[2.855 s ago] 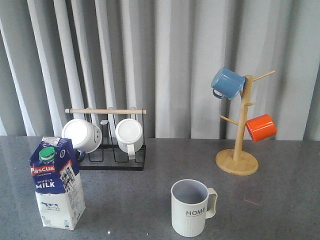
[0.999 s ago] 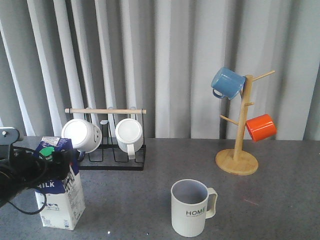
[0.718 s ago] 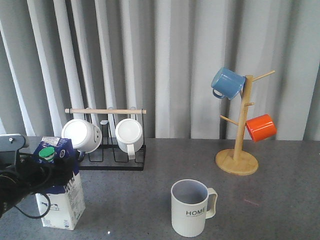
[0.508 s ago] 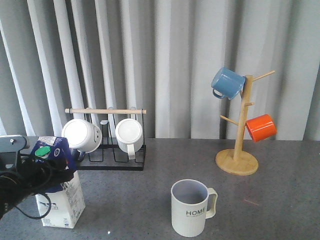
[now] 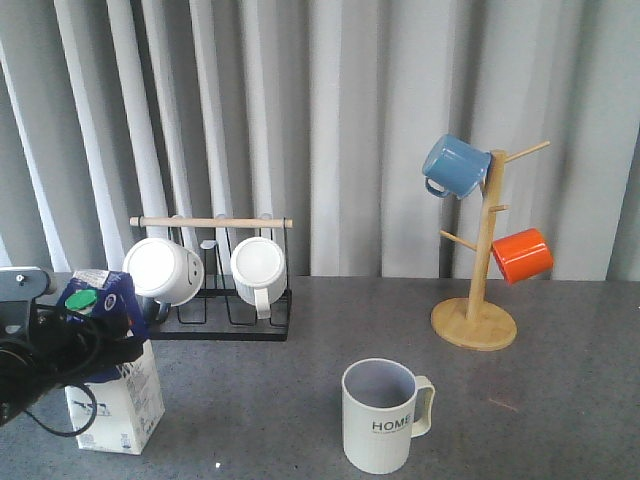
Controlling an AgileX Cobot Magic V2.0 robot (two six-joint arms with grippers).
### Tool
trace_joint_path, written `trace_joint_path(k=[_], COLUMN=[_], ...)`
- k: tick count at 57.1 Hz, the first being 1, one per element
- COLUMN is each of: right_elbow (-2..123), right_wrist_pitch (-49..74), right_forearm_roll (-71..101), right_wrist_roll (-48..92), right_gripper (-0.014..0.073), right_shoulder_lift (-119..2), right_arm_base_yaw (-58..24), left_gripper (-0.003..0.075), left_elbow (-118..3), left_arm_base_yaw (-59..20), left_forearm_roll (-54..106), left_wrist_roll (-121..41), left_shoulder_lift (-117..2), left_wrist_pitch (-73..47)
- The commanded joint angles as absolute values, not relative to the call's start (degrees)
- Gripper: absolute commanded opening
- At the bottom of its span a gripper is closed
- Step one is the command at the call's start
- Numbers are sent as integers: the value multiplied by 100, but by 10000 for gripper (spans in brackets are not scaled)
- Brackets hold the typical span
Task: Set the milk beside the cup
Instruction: 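Grasp the milk carton with the left gripper and carry it toward the mug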
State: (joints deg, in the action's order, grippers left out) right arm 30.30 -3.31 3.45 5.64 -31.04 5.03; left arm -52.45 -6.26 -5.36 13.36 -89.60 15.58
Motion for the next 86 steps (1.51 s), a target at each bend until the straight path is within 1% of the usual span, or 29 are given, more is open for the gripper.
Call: trace_joint_path(k=[1,8,14,19,28,32,36,42,56,72,86], right_elbow=[3196,3196,3196,3196,3196,3196,3196,3196,3196,3196,3196], right_wrist_pitch=[-765,-760,-760,-760,-760,-760,-760,-760,-760,-760,-760], right_forearm_roll=[279,279,279,279,279,279,279,279,279,279,279], right_wrist_roll=[571,571,571,571,571,571,571,571,571,571,571], right_gripper=[-4,-4,-4,-4,-4,-4,-4,-4,-4,-4,-4], right_shoulder_lift=[-3116,-3116,-3116,-3116,-3116,-3116,-3116,-3116,-3116,-3116,-3116], right_arm_base_yaw=[538,538,538,538,538,538,538,538,538,538,538], left_gripper=[-8,-8,-7,-6,-6,-6,-6,-6,-6,-6,-6], left_elbow=[-5440,-5450,-5454,-5454,-5456,-5460,-5550,-5796,-6684,-7126,-7162], left_arm_base_yaw=[-726,-891,-1164,-1577,-2496,-3007,-3416,-3859,-4479,-4693,-4693], left_forearm_roll=[-516,-308,876,2051,4910,5974,6574,6871,6906,7022,7342], left_wrist_roll=[1341,1284,563,-900,-3637,-4641,-5105,-5147,-5141,-5136,-5124], left_shoulder_lift=[-8330,-7756,-7326,-7078,-7082,-7214,-7420,-7799,-8768,-9647,-9969], left_wrist_pitch=[2136,2045,2029,2037,2276,2751,3256,3729,3771,3827,4251])
